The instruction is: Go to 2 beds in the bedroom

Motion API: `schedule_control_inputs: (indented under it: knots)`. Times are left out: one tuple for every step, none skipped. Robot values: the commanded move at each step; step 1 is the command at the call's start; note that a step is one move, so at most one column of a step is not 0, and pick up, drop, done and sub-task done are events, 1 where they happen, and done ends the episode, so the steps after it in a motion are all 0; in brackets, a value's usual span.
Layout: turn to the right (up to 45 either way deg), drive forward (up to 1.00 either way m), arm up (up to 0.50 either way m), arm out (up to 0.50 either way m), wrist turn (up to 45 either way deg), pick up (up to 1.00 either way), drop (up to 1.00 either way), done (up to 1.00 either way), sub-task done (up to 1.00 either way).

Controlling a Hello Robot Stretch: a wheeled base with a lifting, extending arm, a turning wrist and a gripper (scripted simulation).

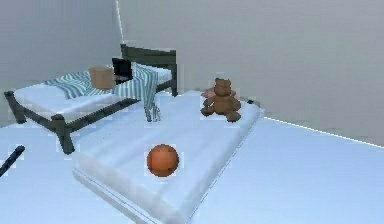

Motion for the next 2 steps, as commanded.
schedule_control_inputs:
  knots:
    - [-45.0,0.0,0.0,0.0,0.0,0.0,0.0,0.0,0.0]
    - [-9.0,0.0,0.0,0.0,0.0,0.0,0.0,0.0,0.0]
